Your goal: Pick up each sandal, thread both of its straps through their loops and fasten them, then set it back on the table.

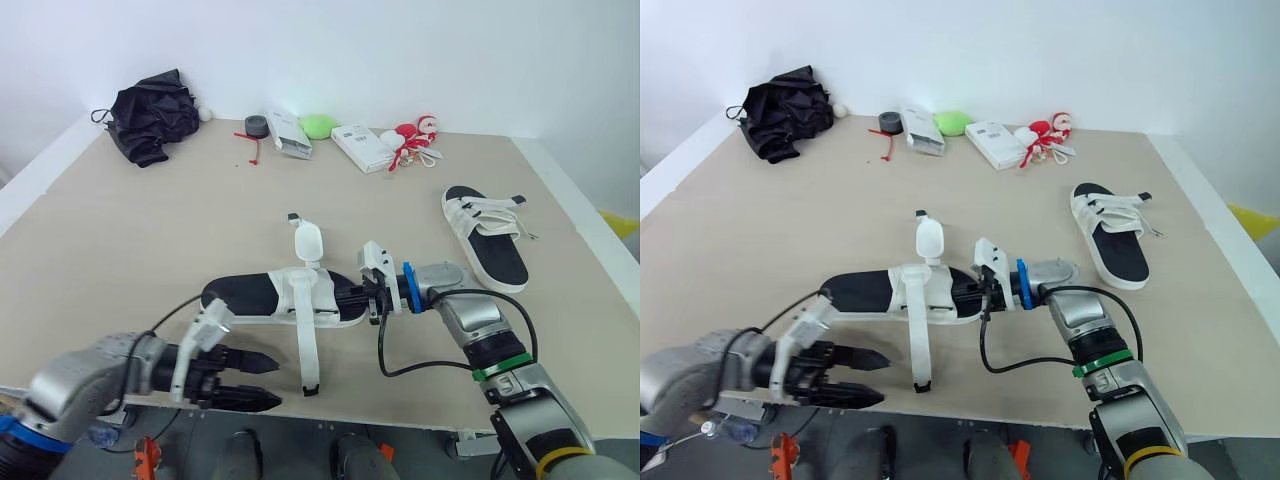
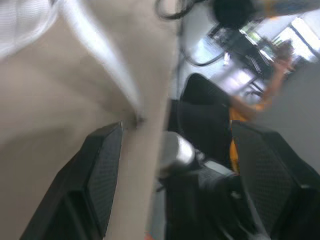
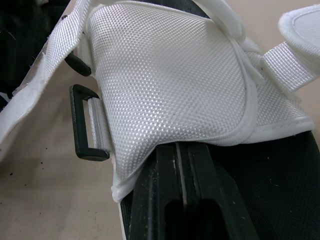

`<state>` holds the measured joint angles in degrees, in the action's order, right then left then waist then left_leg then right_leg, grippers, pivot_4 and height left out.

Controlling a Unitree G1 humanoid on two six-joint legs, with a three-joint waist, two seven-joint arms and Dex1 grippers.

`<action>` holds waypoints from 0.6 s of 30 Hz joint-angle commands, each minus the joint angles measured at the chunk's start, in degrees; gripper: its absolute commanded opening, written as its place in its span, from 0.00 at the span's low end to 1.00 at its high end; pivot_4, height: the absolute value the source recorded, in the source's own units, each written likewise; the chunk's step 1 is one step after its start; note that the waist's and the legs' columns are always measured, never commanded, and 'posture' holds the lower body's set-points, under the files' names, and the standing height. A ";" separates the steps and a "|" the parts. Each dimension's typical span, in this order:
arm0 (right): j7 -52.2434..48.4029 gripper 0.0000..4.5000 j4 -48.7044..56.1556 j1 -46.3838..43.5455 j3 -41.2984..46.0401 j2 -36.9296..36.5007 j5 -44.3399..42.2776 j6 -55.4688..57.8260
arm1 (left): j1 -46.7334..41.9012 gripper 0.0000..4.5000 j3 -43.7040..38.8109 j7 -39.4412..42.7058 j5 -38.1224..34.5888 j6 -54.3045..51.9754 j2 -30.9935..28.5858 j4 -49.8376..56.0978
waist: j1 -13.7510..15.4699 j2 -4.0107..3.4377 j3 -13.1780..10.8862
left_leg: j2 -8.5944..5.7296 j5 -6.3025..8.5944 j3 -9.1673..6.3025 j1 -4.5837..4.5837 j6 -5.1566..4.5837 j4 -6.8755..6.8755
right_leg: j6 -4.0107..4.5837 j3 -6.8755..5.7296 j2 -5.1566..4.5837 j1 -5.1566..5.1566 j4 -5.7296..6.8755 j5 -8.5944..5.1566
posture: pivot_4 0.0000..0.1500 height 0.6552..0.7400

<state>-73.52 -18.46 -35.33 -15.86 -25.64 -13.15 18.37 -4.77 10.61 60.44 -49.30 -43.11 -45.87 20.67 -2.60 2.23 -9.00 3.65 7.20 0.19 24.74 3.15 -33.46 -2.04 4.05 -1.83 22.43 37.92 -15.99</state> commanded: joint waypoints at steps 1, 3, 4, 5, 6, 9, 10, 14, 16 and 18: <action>0.07 0.00 -2.41 3.66 -4.53 -0.86 3.84 3.35 | -1.53 0.78 0.87 -4.68 2.81 -1.57 3.43 -0.73 | 0.06 0.07 0.04 | 0.01 0.03 0.00 0.00 0.00 0.00 | -0.01 -0.01 0.05 0.01 -0.01 0.00 | 1.00 0.98; 0.09 0.00 -2.01 3.74 -4.48 -1.00 3.84 3.66 | -2.37 0.78 1.57 -5.69 3.53 -2.75 5.11 -0.96 | 0.12 0.05 0.06 | 0.04 0.09 -0.05 0.00 0.04 0.00 | -0.02 -0.07 0.13 0.00 -0.02 -0.05 | 1.00 0.98; 0.12 0.00 -1.85 3.81 -4.48 -1.06 3.86 3.76 | -2.68 0.78 1.86 -6.11 3.66 -3.54 5.75 -0.98 | 0.14 0.04 0.06 | 0.05 0.11 -0.06 -0.01 0.05 0.00 | -0.01 -0.09 0.16 -0.01 -0.02 -0.08 | 1.00 0.98; 0.13 0.00 -1.62 3.97 -4.44 -1.20 3.86 3.82 | -2.95 0.78 2.42 -6.38 3.68 -4.42 6.38 -0.84 | 0.15 0.03 0.07 | 0.06 0.13 -0.07 -0.01 0.06 0.00 | -0.01 -0.08 0.19 -0.01 -0.02 -0.10 | 1.00 0.98; 0.16 0.00 -1.47 4.06 -4.42 -1.25 3.87 3.90 | -3.20 0.78 2.69 -6.57 3.80 -5.02 6.91 -0.86 | 0.15 0.02 0.08 | 0.06 0.15 -0.07 -0.01 0.06 0.00 | -0.02 -0.08 0.21 -0.01 -0.02 -0.12 | 1.00 0.98; 0.26 0.00 -1.07 4.34 -4.38 -1.40 3.90 4.10 | -4.49 0.78 2.35 -7.50 3.15 -6.96 9.04 -1.65 | 0.15 0.03 0.18 | 0.05 0.18 -0.06 -0.02 0.03 0.00 | -0.08 -0.06 0.21 -0.06 -0.02 -0.20 | 1.00 0.98; 0.30 0.00 -0.93 4.41 -4.39 -1.44 3.90 4.20 | -4.95 0.78 2.35 -7.54 3.17 -7.41 9.48 -1.87 | 0.15 0.03 0.20 | 0.04 0.19 -0.06 -0.02 0.03 0.00 | -0.11 -0.05 0.21 -0.08 -0.02 -0.23 | 1.00 0.98; 0.45 0.00 -0.13 4.71 -4.48 -1.64 3.90 4.72 | -6.12 0.78 2.09 -7.47 2.58 -9.14 11.32 -2.31 | 0.16 0.07 0.23 | 0.03 0.21 -0.08 -0.03 0.03 -0.01 | -0.13 -0.04 0.25 -0.11 -0.02 -0.26 | 1.00 0.98; 0.49 0.00 0.08 4.75 -4.50 -1.73 3.93 4.86 | -6.12 0.66 1.81 -7.50 1.98 -10.15 12.31 -2.52 | 0.15 0.08 0.24 | 0.03 0.22 -0.09 -0.03 0.03 -0.01 | -0.14 -0.03 0.28 -0.12 -0.02 -0.27 | 1.00 0.98; 0.52 0.00 0.36 4.80 -4.48 -1.88 3.92 5.05 | -6.01 0.46 1.75 -7.29 1.87 -10.55 13.08 -2.54 | 0.15 0.07 0.24 | 0.03 0.24 -0.10 -0.02 0.04 -0.01 | -0.18 0.00 0.32 -0.12 -0.02 -0.30 | 1.00 0.98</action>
<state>-73.29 -15.25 -33.96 -15.90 -26.15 -13.15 20.31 -10.70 12.62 52.76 -46.17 -53.18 -33.44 17.65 -2.44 2.30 -8.76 3.68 7.44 0.06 24.72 3.19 -33.47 -2.23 4.05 -1.50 22.31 37.90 -16.30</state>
